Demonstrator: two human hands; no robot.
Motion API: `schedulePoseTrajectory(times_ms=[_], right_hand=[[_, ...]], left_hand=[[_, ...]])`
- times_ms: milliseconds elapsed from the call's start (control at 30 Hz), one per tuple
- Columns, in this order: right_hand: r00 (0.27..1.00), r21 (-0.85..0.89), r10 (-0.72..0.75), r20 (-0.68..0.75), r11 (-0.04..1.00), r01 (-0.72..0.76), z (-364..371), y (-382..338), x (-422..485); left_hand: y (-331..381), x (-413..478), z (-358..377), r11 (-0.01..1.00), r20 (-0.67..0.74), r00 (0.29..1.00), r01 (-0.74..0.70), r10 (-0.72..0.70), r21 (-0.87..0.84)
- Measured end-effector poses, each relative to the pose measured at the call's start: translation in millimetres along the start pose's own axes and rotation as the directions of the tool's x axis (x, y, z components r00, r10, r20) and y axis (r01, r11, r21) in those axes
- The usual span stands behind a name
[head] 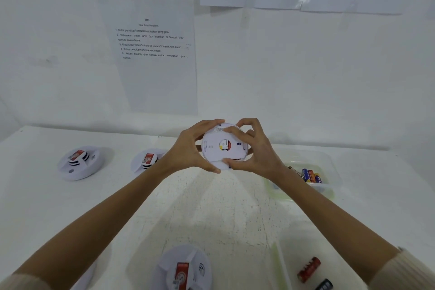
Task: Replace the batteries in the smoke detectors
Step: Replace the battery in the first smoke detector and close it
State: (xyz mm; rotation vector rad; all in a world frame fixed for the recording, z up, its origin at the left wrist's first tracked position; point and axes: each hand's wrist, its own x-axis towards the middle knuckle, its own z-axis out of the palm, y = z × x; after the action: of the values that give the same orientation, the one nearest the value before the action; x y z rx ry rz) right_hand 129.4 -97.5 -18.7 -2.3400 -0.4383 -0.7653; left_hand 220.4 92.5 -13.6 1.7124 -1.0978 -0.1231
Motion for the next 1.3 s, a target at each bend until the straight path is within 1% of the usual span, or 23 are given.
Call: schedulePoseTrajectory(times_ms=[167,333,433,667,767,867,900,933,967,1033,1067,1133,1167,1233,1300], right_hand=[[0.996,0.01,0.032,-0.085,0.999,-0.031,9,-5,-3],[0.99,0.043,0.069,-0.121,0.997,-0.064,13,-7,-4],[0.975,0.07,0.131,-0.177,0.99,-0.121,15,-9,-3],[0.949,0.12,0.174,-0.263,0.982,-0.147,18,-11,-6],[0.953,0.149,0.189,-0.237,0.976,-0.156,15,-11,-5],[0.975,0.193,0.195,-0.109,0.966,-0.172,3,-9,-3],[0.984,0.162,0.164,-0.071,0.975,-0.151,-2,-9,-4],[0.994,0.078,0.101,-0.051,0.992,-0.097,-7,-7,-6],[0.999,-0.063,0.011,-0.044,0.998,-0.014,-12,-4,-8],[0.987,-0.3,-0.163,0.008,0.941,0.158,-20,4,-13],[0.98,-0.359,-0.197,0.038,0.912,0.197,-22,8,-14],[0.974,-0.399,-0.219,0.055,0.889,0.223,-24,12,-14],[0.976,-0.396,-0.216,0.032,0.894,0.211,-23,13,-13],[0.977,-0.336,-0.207,-0.054,0.925,0.177,-20,11,-10],[0.979,-0.242,-0.178,-0.103,0.959,0.149,-17,7,-6]], left_hand=[[-1,-1,-2,1.0,-0.021,1.0,0.001,-0.001,0.015],[1,-1,-4,1.0,-0.008,1.0,0.012,-0.012,0.014],[3,1,-3,1.0,-0.021,1.0,0.003,-0.003,0.015],[7,4,0,1.0,-0.025,1.0,0.005,-0.005,0.028],[7,4,0,1.0,-0.005,1.0,0.027,-0.027,0.008],[6,3,-4,0.999,0.008,0.999,0.053,-0.053,-0.013],[6,3,-6,0.998,0.008,0.998,0.066,-0.066,-0.02],[6,4,-9,0.997,0.007,0.997,0.075,-0.075,-0.023],[6,5,-13,0.996,0.007,0.997,0.082,-0.081,-0.026],[8,7,-20,0.994,0.024,0.994,0.105,-0.104,-0.04],[9,7,-23,0.992,0.041,0.992,0.117,-0.115,-0.044],[11,8,-24,0.986,0.075,0.987,0.15,-0.145,-0.07],[12,8,-23,0.981,0.087,0.983,0.172,-0.164,-0.095],[14,9,-22,0.971,0.096,0.977,0.2,-0.188,-0.132],[17,11,-20,0.954,0.087,0.971,0.236,-0.223,-0.183]])
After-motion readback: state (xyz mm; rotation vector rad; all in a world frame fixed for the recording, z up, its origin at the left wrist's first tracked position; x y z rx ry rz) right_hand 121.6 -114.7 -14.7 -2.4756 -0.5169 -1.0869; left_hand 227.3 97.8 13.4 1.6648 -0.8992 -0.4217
